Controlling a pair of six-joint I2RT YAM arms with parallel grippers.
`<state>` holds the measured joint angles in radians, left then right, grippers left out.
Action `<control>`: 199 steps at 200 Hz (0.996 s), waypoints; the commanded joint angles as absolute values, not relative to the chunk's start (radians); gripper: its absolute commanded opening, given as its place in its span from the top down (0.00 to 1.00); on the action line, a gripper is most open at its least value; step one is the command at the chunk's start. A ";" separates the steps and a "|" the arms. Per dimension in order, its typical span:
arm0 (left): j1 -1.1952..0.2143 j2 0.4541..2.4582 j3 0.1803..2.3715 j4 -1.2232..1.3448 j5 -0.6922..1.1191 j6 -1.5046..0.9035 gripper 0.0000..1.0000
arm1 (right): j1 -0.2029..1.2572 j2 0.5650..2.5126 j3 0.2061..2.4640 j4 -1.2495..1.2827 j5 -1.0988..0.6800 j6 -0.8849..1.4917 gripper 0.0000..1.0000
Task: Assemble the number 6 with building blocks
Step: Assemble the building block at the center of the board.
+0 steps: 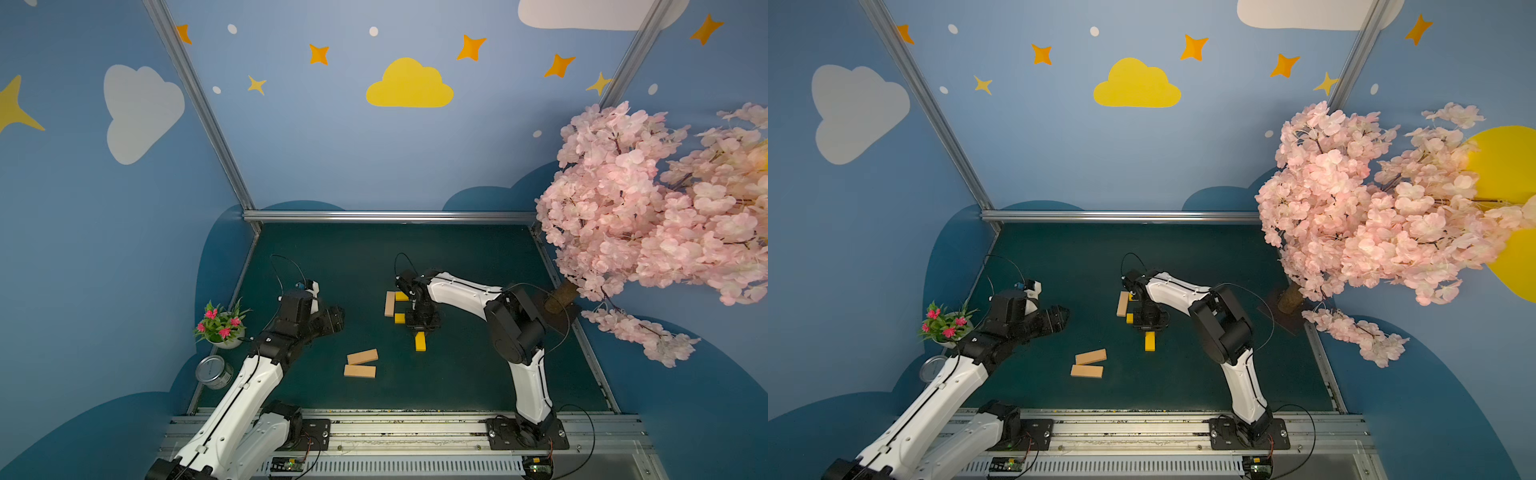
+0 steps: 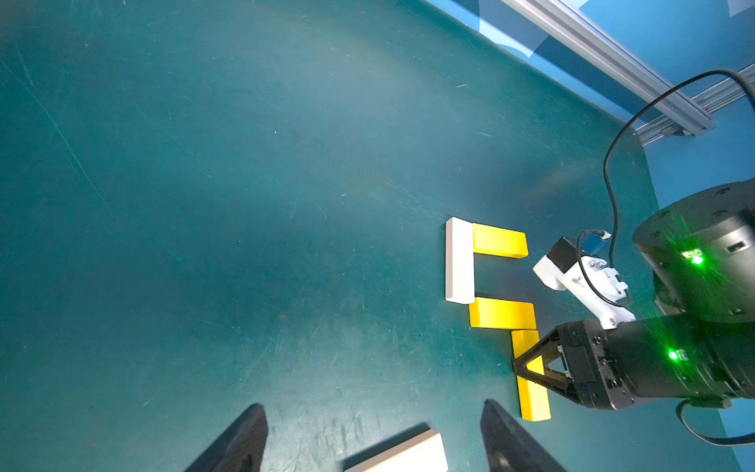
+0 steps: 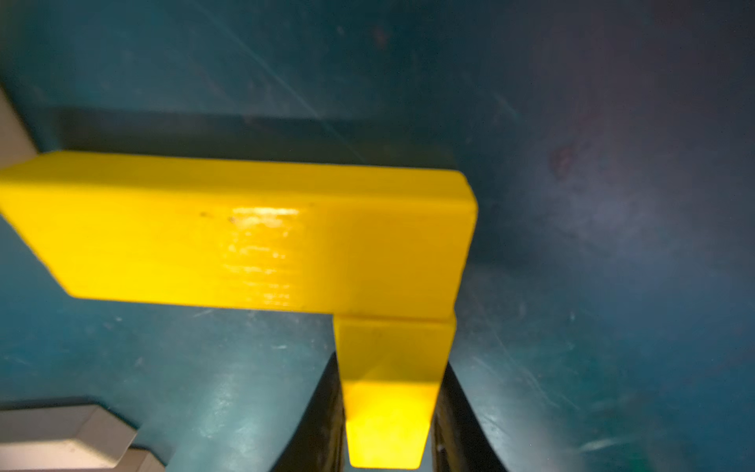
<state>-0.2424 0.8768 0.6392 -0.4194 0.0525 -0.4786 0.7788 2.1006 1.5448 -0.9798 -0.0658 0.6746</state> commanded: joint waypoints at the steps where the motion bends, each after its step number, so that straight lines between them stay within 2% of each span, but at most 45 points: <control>1: -0.244 0.862 0.629 -0.439 0.046 -0.475 0.17 | 0.770 2.148 1.565 -0.962 -0.051 0.667 0.88; 10: -0.243 0.861 0.629 -0.441 0.046 -0.476 0.16 | 0.770 2.151 1.567 -0.966 -0.043 0.672 0.75; 32: -0.244 0.850 0.626 -0.443 0.051 -0.476 0.16 | 0.767 2.148 1.565 -0.972 -0.024 0.684 0.53; 71: -0.243 0.838 0.630 -0.459 0.058 -0.473 0.16 | 0.758 2.134 1.576 -0.976 -0.006 0.687 0.23; 128: -0.247 0.851 0.676 -0.489 0.092 -0.393 0.14 | 0.786 2.011 1.543 -0.985 -0.038 0.664 0.19; 152: -0.258 0.870 0.700 -0.538 0.120 -0.261 0.10 | 0.828 1.836 1.534 -0.982 -0.043 0.542 0.16; 157: -0.264 0.877 0.700 -0.548 0.127 -0.230 0.05 | 0.833 1.790 1.530 -0.969 -0.048 0.505 0.15; 167: -0.280 0.890 0.701 -0.564 0.145 -0.166 0.00 | 0.838 1.695 1.517 -0.944 -0.057 0.437 0.13; 199: -0.383 0.994 0.732 -0.586 0.156 -0.004 0.00 | 0.783 1.439 1.438 -0.816 -0.030 0.344 0.12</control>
